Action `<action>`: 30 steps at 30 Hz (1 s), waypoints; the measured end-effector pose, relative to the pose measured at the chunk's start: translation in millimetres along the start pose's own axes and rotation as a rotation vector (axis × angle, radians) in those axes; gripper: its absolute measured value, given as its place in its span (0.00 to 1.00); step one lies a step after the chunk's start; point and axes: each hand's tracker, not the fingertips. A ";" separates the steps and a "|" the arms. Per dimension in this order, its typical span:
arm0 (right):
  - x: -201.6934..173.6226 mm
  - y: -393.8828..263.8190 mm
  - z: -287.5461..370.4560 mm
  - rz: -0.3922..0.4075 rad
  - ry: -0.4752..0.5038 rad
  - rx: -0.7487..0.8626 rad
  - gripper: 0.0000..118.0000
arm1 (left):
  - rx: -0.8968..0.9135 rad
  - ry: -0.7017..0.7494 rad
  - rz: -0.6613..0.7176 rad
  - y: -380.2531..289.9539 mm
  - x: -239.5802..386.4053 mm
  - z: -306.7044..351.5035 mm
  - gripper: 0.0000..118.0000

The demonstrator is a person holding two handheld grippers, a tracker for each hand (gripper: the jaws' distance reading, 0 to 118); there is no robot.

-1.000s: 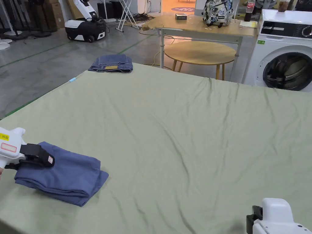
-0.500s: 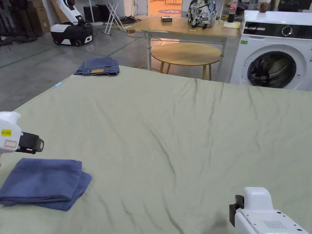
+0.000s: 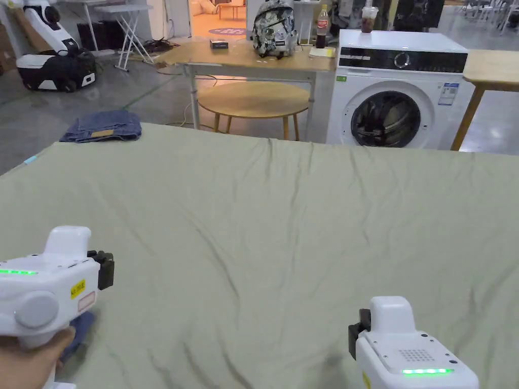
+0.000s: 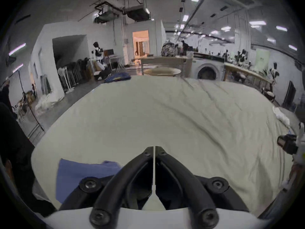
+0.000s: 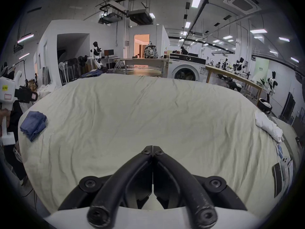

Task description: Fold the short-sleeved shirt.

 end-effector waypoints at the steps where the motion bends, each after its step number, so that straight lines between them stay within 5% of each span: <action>1: 3.3 0.8 1.3 -0.012 -0.001 0.006 0.00 | 0.025 -0.015 0.012 -2.5 13.8 2.9 0.00; 15: 58.2 25.8 33.6 -0.084 -0.115 0.217 0.00 | 0.323 -0.063 -0.006 -22.0 160.3 30.3 0.00; 30: 77.8 37.9 48.2 -0.078 -0.172 0.445 0.00 | 0.460 -0.051 -0.011 -2.6 172.0 39.4 0.00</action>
